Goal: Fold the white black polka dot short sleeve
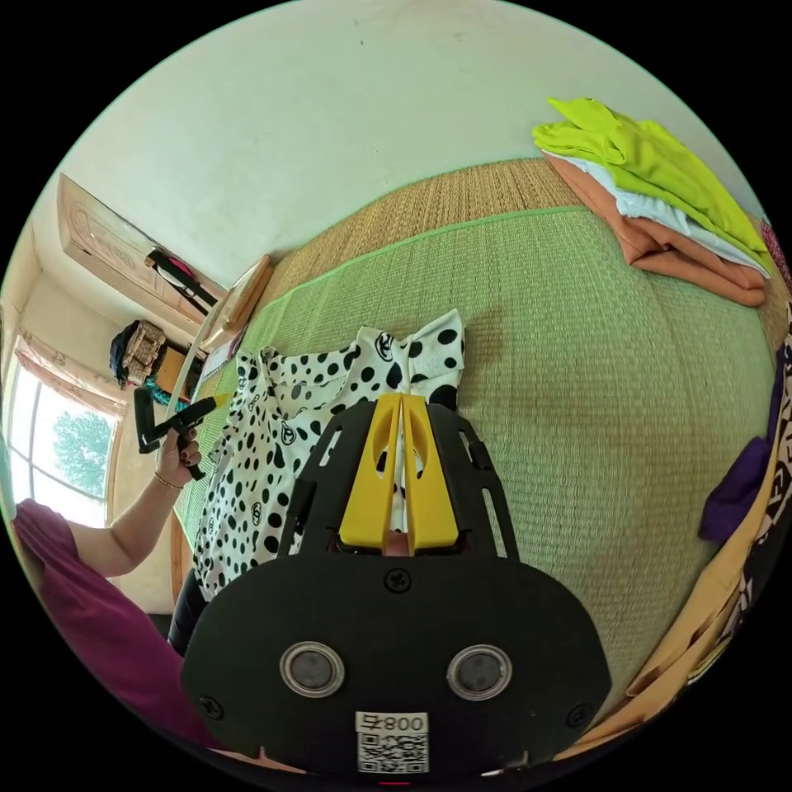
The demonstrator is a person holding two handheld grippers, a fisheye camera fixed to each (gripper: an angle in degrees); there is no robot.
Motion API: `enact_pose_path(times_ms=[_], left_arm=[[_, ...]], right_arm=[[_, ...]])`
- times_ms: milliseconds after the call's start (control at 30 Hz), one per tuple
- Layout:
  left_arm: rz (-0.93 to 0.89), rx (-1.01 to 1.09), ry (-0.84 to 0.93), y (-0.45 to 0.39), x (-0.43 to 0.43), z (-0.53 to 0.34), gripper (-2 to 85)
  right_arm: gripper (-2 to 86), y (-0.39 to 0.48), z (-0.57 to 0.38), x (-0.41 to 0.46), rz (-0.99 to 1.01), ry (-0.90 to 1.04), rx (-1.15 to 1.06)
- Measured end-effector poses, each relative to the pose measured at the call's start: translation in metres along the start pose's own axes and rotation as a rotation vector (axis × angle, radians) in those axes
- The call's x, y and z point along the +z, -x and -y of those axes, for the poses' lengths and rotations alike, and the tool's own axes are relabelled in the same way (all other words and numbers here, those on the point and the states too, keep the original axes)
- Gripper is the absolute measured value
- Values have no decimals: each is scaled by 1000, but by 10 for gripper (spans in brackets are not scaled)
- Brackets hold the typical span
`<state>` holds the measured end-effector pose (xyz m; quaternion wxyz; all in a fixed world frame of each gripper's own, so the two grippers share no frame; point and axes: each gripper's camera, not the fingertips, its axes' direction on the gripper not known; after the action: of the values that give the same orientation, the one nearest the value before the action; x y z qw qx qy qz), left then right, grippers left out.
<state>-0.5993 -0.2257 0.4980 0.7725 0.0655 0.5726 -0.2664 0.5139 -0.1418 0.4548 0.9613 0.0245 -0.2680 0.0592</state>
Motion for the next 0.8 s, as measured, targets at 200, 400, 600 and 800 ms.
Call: enact_pose_path(times_ms=[200, 400, 600, 800], left_arm=[[79, -19, 86, -7, -28, -45, 75], [216, 61, 224, -24, -26, -49, 63], [199, 37, 190, -24, -51, -47, 17], [198, 153, 272, -37, -48, -51, 53]], right_arm=[[37, -9, -50, -31, -8, 14, 77], [55, -24, -93, -49, 6, 31, 181], [56, -28, -107, -53, 20, 39, 221], [57, -30, -110, -50, 44, 44, 247]])
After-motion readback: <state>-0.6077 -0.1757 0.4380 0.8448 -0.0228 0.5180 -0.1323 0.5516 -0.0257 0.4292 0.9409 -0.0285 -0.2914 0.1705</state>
